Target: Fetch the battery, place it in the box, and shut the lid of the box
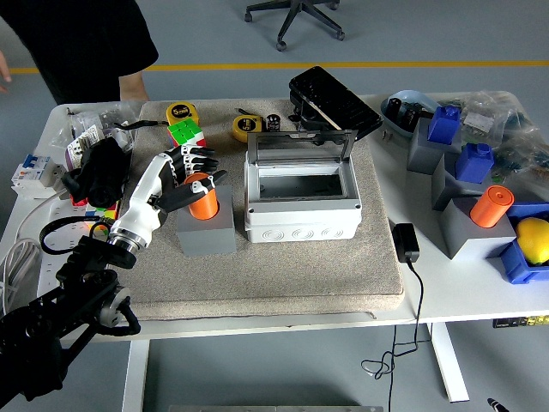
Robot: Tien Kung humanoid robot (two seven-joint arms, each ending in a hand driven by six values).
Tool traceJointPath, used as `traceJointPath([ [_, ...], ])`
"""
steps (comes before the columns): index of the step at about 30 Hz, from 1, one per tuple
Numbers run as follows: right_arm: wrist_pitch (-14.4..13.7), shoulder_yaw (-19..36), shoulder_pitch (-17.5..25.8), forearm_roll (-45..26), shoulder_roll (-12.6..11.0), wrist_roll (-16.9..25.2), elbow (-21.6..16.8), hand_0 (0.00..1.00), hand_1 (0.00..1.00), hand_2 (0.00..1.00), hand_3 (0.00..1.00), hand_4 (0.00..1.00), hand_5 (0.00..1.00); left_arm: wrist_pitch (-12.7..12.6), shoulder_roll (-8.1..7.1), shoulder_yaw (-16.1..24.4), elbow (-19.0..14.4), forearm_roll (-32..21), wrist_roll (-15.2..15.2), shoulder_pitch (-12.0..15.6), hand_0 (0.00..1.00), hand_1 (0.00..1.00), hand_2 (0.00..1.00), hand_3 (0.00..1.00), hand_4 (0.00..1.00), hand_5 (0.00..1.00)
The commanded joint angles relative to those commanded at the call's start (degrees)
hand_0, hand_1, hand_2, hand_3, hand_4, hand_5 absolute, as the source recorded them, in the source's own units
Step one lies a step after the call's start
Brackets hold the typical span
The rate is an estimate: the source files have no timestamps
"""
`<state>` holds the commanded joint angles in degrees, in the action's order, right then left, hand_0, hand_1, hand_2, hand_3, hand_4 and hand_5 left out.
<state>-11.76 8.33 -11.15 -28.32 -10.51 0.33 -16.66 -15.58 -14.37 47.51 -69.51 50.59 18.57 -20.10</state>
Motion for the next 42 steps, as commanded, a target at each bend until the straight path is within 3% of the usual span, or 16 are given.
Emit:
traceJointPath([
  [2,0.0,-0.1,0.0,-0.1,0.0,0.0,0.0,0.676,0.647,0.664,0.553,0.877,0.437,-0.3,0.16,-0.5,0.1,-0.1,0.3,0.0,0.593,0.601,0.581,0.587,0.992,0.24],
  [3,0.0,-0.1,0.1,-0.1,0.1,0.0,0.0,0.676,0.648,0.664,0.553,0.878,0.437,-0.6,0.32,-0.9,0.3,-0.3,0.4,-0.1,0.565,0.565,0.583,0.584,0.994,0.164],
  [8,0.0,-0.1,0.1,-0.2,0.1,0.1,0.0,0.676,0.648,0.664,0.553,0.878,0.437,-1.4,0.57,-2.0,0.7,-0.7,0.8,-0.7,0.565,0.565,0.583,0.584,0.994,0.164],
  [9,0.0,-0.1,0.0,-0.1,0.1,0.1,0.0,0.676,0.646,0.665,0.553,0.878,0.439,-1.5,0.58,-2.1,0.7,-0.7,0.9,-0.8,0.522,0.527,0.572,0.567,0.981,0.084],
  [14,0.1,-0.1,0.0,-0.3,0.1,0.0,0.0,0.676,0.646,0.665,0.553,0.878,0.439,-1.8,0.72,-3.1,1.4,-1.7,0.9,-1.4,0.522,0.527,0.572,0.567,0.981,0.084],
  [15,0.1,-0.1,0.0,-0.4,0.1,0.0,0.0,0.675,0.647,0.665,0.553,0.879,0.441,-1.8,0.8,-3.3,1.5,-1.9,0.9,-1.6,0.458,0.5,0.529,0.561,0.998,0.002],
  [26,0.1,-0.1,0.0,-0.3,0.0,0.0,0.0,0.674,0.647,0.665,0.553,0.879,0.442,-2.3,1.41,-4.3,2.7,-3.6,1.2,-2.6,0.408,0.446,0.471,0.524,0.998,0.002],
  [27,0.1,-0.1,0.0,-0.3,0.0,0.0,0.0,0.675,0.648,0.666,0.553,0.88,0.441,-2.3,1.47,-4.4,2.9,-3.8,1.2,-2.7,0.362,0.38,0.38,0.401,0.958,0.002],
  [32,0.1,-0.2,-0.1,-0.4,0.0,0.0,0.0,0.675,0.648,0.666,0.553,0.88,0.441,-2.3,1.75,-5.0,3.4,-4.4,1.3,-3.3,0.362,0.38,0.38,0.401,0.958,0.002],
  [33,0.1,-0.1,-0.1,-0.4,0.0,0.0,0.0,0.676,0.648,0.666,0.554,0.88,0.441,-2.2,1.79,-5.2,3.5,-4.6,1.4,-3.4,0.352,0.365,0.348,0.293,0.876,0.002],
  [42,0.1,-0.3,-0.2,-0.4,0.0,0.0,0.0,0.676,0.647,0.666,0.554,0.88,0.44,-1.8,2.06,-6.4,4.6,-5.9,1.5,-4.3,0.343,0.347,0.31,0.279,0.824,0.002],
])
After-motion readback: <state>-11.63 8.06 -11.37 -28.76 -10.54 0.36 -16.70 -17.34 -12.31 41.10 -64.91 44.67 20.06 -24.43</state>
